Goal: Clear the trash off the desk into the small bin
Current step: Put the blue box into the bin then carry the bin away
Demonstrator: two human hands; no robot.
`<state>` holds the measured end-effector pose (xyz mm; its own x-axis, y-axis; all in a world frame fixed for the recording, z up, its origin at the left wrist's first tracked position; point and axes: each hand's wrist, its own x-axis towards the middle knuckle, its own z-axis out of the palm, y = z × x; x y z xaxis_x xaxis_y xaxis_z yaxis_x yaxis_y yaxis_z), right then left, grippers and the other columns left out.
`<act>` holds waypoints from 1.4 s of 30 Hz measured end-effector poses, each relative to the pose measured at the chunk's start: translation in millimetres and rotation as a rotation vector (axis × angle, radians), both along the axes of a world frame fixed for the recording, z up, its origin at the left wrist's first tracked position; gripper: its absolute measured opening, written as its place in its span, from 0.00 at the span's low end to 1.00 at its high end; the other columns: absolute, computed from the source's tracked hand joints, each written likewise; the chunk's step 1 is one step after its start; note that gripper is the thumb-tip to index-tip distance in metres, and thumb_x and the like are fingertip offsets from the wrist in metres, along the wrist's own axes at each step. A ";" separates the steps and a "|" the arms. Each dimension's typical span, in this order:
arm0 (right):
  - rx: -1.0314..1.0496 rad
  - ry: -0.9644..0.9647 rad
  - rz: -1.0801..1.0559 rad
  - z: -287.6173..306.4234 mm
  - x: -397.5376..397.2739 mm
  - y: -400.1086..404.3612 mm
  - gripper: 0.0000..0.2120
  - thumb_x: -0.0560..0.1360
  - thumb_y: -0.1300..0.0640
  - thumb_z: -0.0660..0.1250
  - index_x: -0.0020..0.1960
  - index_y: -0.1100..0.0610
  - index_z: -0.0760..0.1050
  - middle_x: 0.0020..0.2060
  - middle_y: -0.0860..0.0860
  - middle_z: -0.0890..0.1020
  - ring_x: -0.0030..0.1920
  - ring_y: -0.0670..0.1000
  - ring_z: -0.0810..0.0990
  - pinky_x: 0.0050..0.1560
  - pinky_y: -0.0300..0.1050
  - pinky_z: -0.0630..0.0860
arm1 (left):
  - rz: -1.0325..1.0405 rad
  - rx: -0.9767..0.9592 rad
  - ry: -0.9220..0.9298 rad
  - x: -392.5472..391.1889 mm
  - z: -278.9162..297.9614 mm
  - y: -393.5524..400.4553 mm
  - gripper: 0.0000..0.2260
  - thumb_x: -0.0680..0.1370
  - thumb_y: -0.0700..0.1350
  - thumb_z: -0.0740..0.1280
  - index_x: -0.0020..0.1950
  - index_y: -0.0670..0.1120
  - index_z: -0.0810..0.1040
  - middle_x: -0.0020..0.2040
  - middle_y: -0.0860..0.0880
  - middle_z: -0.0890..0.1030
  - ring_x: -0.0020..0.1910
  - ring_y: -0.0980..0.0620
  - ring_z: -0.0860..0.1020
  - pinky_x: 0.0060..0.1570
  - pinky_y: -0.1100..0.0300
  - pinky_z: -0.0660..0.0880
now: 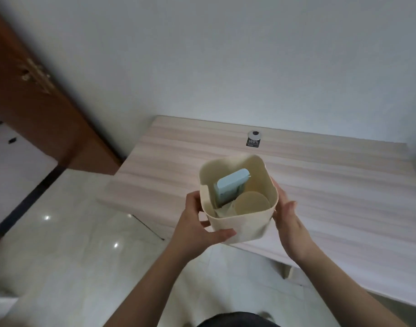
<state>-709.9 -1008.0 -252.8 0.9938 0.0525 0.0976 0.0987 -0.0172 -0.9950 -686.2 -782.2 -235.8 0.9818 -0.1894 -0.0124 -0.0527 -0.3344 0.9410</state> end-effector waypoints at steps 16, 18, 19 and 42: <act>-0.115 0.083 0.122 6.1 44.2 210.5 0.24 0.74 0.27 0.49 0.64 0.37 0.65 0.58 0.45 0.79 0.58 0.48 0.79 0.57 0.59 0.77 | 0.128 -0.023 0.006 -32.2 23.4 214.6 0.36 0.60 0.54 0.82 0.59 0.65 0.63 0.58 0.61 0.74 0.54 0.66 0.76 0.41 0.66 0.79; -0.112 0.064 0.171 3.8 44.1 241.0 0.26 0.76 0.30 0.50 0.68 0.42 0.64 0.63 0.49 0.76 0.63 0.51 0.76 0.61 0.59 0.74 | 0.137 -0.033 0.007 -36.6 23.2 246.5 0.36 0.61 0.53 0.82 0.60 0.65 0.64 0.56 0.63 0.75 0.55 0.65 0.76 0.42 0.66 0.79; -0.097 0.075 0.197 2.4 44.2 252.8 0.27 0.77 0.32 0.51 0.70 0.45 0.63 0.65 0.51 0.75 0.65 0.53 0.75 0.62 0.62 0.72 | 0.142 -0.029 0.008 -38.6 23.8 259.8 0.36 0.61 0.53 0.82 0.60 0.64 0.65 0.55 0.65 0.76 0.55 0.64 0.77 0.42 0.65 0.79; -0.106 0.049 0.579 15.8 114.3 437.8 0.23 0.76 0.48 0.65 0.69 0.49 0.67 0.63 0.46 0.78 0.64 0.49 0.76 0.64 0.57 0.74 | 0.694 -0.369 -0.112 -27.6 11.3 430.9 0.19 0.72 0.34 0.73 0.59 0.48 0.77 0.54 0.50 0.85 0.55 0.50 0.83 0.52 0.58 0.80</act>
<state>-595.6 -570.2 -237.0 0.8036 0.5950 0.0170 0.0754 -0.0734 -0.9945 -713.8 -351.3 -224.5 0.8687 0.4938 0.0380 -0.0475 0.0066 0.9989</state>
